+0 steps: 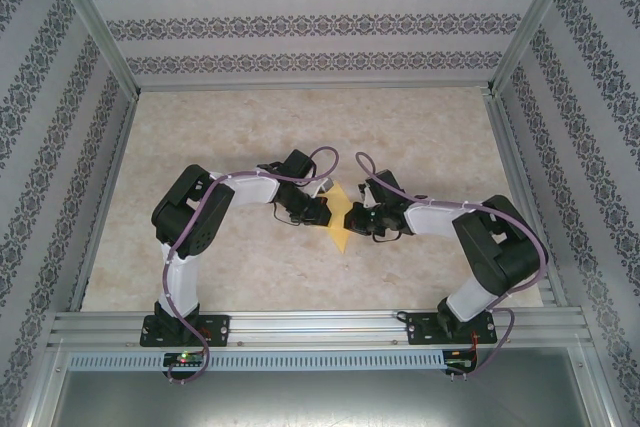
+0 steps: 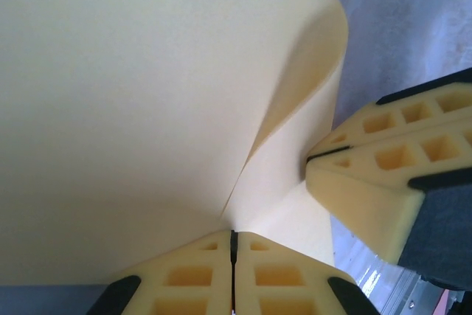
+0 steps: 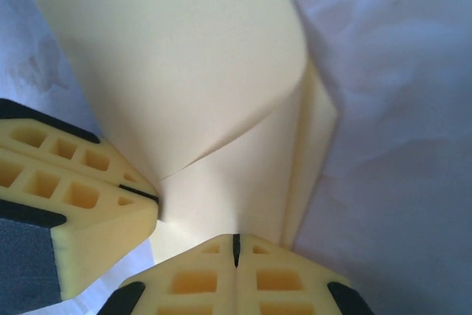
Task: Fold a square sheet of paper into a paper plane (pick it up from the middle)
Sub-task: Third fold the triangle at the center of the table.
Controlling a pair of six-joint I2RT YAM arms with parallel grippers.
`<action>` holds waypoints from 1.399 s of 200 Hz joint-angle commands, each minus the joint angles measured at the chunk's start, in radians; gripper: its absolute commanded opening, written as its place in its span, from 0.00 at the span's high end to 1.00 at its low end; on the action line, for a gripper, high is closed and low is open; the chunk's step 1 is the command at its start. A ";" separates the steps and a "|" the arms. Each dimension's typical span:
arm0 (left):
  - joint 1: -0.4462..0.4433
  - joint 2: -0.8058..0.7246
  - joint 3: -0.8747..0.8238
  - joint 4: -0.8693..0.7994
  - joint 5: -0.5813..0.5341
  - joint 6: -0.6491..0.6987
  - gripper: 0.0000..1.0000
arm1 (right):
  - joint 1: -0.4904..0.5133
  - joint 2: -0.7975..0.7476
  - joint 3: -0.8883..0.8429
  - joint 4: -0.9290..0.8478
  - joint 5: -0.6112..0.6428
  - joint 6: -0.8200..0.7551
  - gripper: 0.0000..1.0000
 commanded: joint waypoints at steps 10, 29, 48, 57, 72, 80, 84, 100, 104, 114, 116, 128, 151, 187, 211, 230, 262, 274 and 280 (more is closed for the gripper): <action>-0.005 0.081 -0.033 -0.118 -0.200 0.051 0.91 | -0.027 -0.051 -0.005 -0.051 0.073 -0.013 0.99; -0.005 0.082 -0.034 -0.114 -0.198 0.050 0.91 | -0.024 -0.053 0.021 -0.052 0.041 -0.020 0.99; -0.005 0.083 -0.034 -0.114 -0.199 0.052 0.91 | -0.012 -0.062 0.044 -0.048 0.022 -0.019 1.00; -0.005 0.083 -0.035 -0.115 -0.199 0.052 0.91 | -0.001 -0.066 0.055 -0.045 0.020 -0.016 1.00; -0.005 0.083 -0.034 -0.115 -0.199 0.054 0.91 | 0.011 -0.051 0.074 -0.040 0.015 -0.012 1.00; -0.005 0.082 -0.035 -0.115 -0.200 0.055 0.91 | 0.014 -0.033 0.082 -0.034 0.014 -0.011 1.00; -0.005 0.081 -0.035 -0.115 -0.200 0.055 0.91 | 0.013 -0.025 0.085 -0.030 0.013 -0.011 1.00; -0.006 0.080 -0.035 -0.120 -0.204 0.058 0.91 | 0.011 0.006 0.099 -0.021 0.008 -0.012 1.00; -0.006 0.080 -0.036 -0.121 -0.206 0.058 0.91 | 0.013 0.011 0.102 -0.021 0.010 -0.014 1.00; -0.005 0.077 -0.038 -0.120 -0.207 0.058 0.91 | 0.015 0.020 0.109 -0.026 0.019 -0.017 1.00; -0.005 0.077 -0.039 -0.121 -0.206 0.058 0.91 | 0.015 0.023 0.111 -0.030 0.021 -0.018 1.00; -0.005 0.076 -0.041 -0.121 -0.207 0.059 0.91 | 0.013 0.039 0.125 -0.056 0.042 -0.036 1.00; -0.005 0.077 -0.043 -0.120 -0.206 0.058 0.91 | -0.001 0.074 0.126 -0.059 0.046 -0.056 1.00; -0.005 0.078 -0.044 -0.130 -0.218 0.066 0.91 | -0.022 0.098 0.118 -0.074 0.077 -0.087 1.00; -0.005 0.079 -0.042 -0.136 -0.224 0.070 0.91 | -0.048 0.103 0.091 -0.053 0.079 -0.092 1.00; -0.005 0.081 -0.040 -0.139 -0.224 0.070 0.91 | -0.069 0.097 0.076 -0.041 0.082 -0.098 1.00; -0.005 0.084 -0.041 -0.138 -0.224 0.069 0.92 | -0.112 0.077 0.054 -0.017 0.070 -0.101 1.00; -0.005 0.086 -0.042 -0.140 -0.223 0.070 0.91 | -0.125 0.073 0.055 -0.022 0.068 -0.109 1.00; -0.005 0.086 -0.041 -0.140 -0.223 0.072 0.91 | -0.132 0.071 0.053 -0.019 0.067 -0.110 1.00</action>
